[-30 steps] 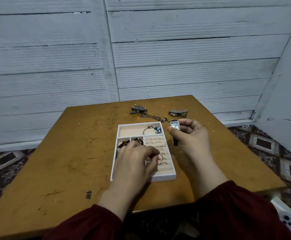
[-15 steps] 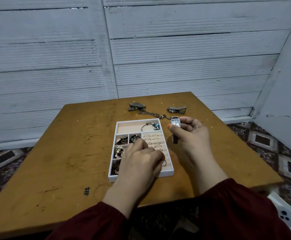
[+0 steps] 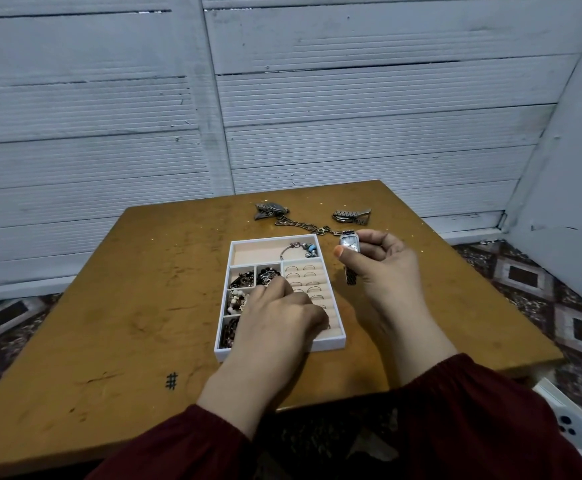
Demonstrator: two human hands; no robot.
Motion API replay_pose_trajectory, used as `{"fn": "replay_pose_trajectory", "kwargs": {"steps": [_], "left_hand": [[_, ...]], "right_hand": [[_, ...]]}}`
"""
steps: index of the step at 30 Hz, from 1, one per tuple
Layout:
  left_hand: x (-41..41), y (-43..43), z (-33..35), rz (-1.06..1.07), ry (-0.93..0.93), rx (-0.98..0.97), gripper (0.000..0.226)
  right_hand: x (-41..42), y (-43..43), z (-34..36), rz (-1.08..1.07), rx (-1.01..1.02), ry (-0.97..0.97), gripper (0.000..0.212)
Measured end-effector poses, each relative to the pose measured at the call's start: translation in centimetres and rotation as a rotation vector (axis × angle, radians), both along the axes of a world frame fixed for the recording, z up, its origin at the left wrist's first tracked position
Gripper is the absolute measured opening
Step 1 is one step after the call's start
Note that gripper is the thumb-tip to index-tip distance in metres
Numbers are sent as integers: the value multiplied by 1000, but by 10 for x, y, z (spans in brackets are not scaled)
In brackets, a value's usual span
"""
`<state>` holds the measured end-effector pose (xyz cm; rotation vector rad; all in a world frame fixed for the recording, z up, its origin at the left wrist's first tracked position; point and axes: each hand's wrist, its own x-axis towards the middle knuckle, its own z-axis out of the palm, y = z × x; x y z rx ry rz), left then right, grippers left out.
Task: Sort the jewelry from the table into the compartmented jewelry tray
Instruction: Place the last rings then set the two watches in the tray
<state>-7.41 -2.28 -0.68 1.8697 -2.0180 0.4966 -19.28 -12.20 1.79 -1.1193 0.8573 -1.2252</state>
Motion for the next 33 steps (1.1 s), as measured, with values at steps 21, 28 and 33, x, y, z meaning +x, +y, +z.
{"fn": "replay_pose_trajectory", "kwargs": {"steps": [21, 28, 33], "left_hand": [[23, 3, 4, 95, 270, -57, 19], [58, 5, 10, 405, 457, -190, 32], [95, 5, -4, 591, 506, -51, 41]], "right_hand": [[-1, 0, -1, 5, -14, 16, 31], [9, 0, 2, 30, -13, -45, 30], [28, -3, 9, 132, 1, -43, 35]]}}
